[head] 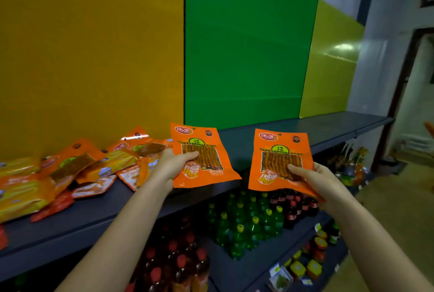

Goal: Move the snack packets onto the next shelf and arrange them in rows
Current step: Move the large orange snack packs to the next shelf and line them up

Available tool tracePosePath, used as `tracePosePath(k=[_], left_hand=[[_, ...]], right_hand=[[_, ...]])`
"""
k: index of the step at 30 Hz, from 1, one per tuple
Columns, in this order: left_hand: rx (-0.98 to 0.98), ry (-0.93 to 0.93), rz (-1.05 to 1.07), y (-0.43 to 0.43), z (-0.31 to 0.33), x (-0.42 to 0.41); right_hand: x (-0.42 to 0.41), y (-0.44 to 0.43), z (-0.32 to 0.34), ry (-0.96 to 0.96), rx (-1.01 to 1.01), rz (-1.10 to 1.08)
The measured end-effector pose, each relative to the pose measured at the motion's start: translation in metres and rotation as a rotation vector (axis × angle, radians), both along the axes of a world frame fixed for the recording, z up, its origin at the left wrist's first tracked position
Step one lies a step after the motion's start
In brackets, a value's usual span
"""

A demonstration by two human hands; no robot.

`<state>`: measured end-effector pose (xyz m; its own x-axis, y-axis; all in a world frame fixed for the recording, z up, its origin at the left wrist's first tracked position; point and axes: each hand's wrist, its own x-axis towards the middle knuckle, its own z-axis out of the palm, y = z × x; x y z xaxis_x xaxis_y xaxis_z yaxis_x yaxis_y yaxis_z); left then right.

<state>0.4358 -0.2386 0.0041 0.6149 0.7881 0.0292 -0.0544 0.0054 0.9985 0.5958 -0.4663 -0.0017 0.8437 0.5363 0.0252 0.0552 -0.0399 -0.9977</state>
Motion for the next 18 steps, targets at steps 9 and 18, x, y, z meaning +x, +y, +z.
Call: tracePosePath(k=[9, 18], left_hand=[[-0.064, 0.050, -0.006, -0.010, 0.002, 0.114], [-0.070, 0.079, 0.118, 0.042, -0.014, 0.219]], right_hand=[[0.097, -0.008, -0.001, -0.024, -0.017, 0.029], [0.196, 0.049, -0.005, -0.034, -0.053, 0.130]])
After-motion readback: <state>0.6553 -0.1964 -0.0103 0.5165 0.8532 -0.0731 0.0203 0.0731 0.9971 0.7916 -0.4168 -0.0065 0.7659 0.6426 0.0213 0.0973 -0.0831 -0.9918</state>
